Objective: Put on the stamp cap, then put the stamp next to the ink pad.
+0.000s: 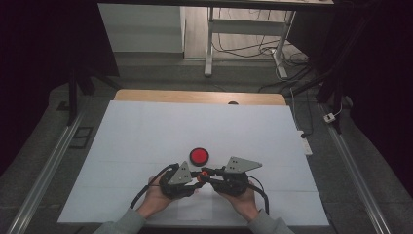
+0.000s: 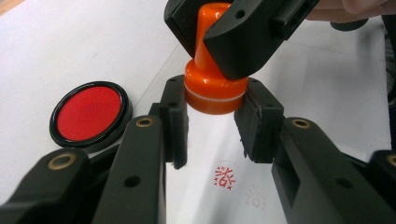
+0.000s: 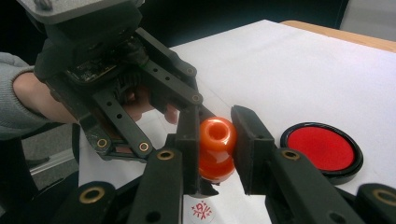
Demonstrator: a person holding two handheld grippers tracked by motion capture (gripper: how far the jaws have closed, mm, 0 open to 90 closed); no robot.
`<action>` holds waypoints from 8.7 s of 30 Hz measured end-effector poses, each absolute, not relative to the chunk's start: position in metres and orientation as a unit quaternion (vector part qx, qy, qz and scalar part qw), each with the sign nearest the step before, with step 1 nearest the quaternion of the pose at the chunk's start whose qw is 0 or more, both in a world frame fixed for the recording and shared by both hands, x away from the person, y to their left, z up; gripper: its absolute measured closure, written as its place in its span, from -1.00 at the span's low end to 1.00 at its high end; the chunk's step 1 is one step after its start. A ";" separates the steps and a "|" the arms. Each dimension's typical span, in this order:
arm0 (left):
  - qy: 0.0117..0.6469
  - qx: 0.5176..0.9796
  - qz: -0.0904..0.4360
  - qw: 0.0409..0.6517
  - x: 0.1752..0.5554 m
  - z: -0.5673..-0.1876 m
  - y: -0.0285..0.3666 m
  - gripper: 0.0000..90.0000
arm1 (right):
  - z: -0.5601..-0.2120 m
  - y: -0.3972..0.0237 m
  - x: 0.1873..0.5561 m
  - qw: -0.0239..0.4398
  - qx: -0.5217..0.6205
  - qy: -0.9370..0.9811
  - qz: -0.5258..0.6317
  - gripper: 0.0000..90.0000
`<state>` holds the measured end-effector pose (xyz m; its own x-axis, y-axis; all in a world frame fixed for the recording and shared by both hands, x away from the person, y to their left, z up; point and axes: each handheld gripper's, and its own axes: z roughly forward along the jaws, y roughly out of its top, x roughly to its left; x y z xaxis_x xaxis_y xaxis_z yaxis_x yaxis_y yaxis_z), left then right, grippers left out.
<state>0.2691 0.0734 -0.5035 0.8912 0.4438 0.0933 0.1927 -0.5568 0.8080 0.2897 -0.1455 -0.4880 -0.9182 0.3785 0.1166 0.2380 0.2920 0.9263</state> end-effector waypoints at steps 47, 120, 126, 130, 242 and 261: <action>0.266 0.855 0.129 0.427 0.269 -0.505 0.109 -0.39 | -0.487 -0.151 0.295 0.061 0.203 0.795 0.569 0.60; 0.371 0.810 0.152 0.428 0.239 -0.516 0.215 -0.40 | -0.478 -0.183 0.327 0.117 0.258 0.776 0.564 0.60; 0.371 0.811 0.150 0.427 0.239 -0.516 0.214 -0.40 | -0.476 -0.188 0.337 0.132 0.271 0.769 0.564 0.60; 0.370 0.811 0.150 0.426 0.239 -0.516 0.214 -0.40 | -0.476 -0.191 0.343 0.137 0.282 0.767 0.560 0.60; 0.387 0.801 0.146 0.433 0.239 -0.518 0.227 -0.42 | -0.496 -0.270 0.301 0.200 0.303 0.812 0.456 -0.07; 0.388 0.804 0.148 0.426 0.240 -0.520 0.226 -0.42 | -0.502 -0.306 0.290 0.187 0.306 0.815 0.455 -0.07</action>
